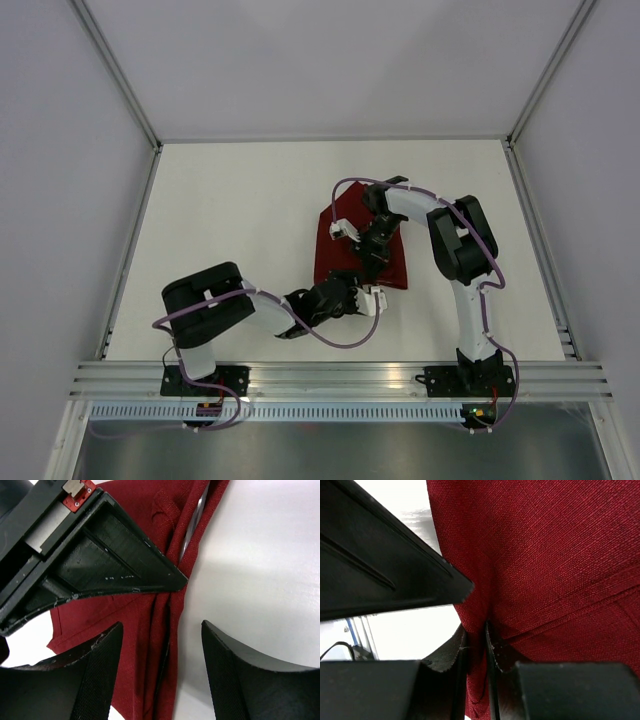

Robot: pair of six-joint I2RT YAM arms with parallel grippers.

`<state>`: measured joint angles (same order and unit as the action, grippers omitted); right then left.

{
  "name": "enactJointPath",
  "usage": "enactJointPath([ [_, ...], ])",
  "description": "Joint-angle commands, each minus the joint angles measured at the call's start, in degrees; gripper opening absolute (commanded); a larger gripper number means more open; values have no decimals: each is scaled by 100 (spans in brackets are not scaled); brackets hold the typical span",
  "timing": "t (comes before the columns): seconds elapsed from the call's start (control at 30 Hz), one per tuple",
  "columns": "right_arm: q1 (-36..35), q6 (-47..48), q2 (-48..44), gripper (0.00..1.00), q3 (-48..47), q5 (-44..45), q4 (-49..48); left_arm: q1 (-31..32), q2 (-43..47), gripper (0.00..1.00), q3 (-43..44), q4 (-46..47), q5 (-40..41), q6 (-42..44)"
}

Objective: Fold the napkin, place the utensils inside, and roll it up
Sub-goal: Roll the napkin with the utensil

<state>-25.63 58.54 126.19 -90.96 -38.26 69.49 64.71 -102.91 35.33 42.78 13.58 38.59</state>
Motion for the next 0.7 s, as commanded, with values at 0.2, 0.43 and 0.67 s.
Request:
enactJointPath([
  [0.2, 14, 342, 512, 15, 175, 724, -270, -64, -405, 64, 404, -797, -58, 219],
  [0.43, 14, 342, 547, 15, 131, 732, -243, -151, -502, 37, 694, -1526, -268, 9],
  [0.67, 14, 324, 565, 15, 122, 706, -226, -300, -537, 11, 1282, -2774, -733, -447],
])
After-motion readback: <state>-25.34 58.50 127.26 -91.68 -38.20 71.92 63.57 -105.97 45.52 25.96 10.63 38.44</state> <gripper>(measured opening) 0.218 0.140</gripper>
